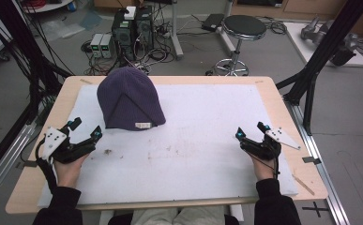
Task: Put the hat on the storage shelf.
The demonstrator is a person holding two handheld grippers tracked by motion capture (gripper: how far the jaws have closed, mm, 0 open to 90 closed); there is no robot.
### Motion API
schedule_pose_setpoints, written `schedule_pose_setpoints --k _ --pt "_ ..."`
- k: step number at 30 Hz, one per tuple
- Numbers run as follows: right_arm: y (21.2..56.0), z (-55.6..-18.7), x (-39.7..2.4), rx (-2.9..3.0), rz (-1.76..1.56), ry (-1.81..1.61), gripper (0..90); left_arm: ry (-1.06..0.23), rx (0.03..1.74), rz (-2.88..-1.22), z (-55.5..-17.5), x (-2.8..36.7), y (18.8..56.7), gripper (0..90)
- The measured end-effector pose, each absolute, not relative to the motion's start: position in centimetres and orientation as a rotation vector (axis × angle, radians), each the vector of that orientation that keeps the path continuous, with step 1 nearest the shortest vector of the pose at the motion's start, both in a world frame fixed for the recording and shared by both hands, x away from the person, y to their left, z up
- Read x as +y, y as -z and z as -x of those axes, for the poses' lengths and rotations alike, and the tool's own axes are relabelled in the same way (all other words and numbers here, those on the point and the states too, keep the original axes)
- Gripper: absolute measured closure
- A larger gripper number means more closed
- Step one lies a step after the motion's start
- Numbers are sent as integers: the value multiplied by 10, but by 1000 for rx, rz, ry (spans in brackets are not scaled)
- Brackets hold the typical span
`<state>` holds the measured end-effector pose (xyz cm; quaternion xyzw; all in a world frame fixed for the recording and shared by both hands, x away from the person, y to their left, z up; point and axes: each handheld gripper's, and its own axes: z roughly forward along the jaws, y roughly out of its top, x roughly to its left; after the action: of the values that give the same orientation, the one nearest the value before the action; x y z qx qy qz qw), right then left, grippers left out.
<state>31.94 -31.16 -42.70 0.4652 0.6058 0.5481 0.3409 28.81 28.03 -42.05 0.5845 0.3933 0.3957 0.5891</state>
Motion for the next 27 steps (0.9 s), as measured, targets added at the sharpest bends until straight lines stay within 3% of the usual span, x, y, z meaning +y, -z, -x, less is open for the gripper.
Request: schedule_pose_setpoints --k 27 --pt "442 -315 -310 1580 -1209 -1348 115 -874 950 -1388 -283 283 438 220"
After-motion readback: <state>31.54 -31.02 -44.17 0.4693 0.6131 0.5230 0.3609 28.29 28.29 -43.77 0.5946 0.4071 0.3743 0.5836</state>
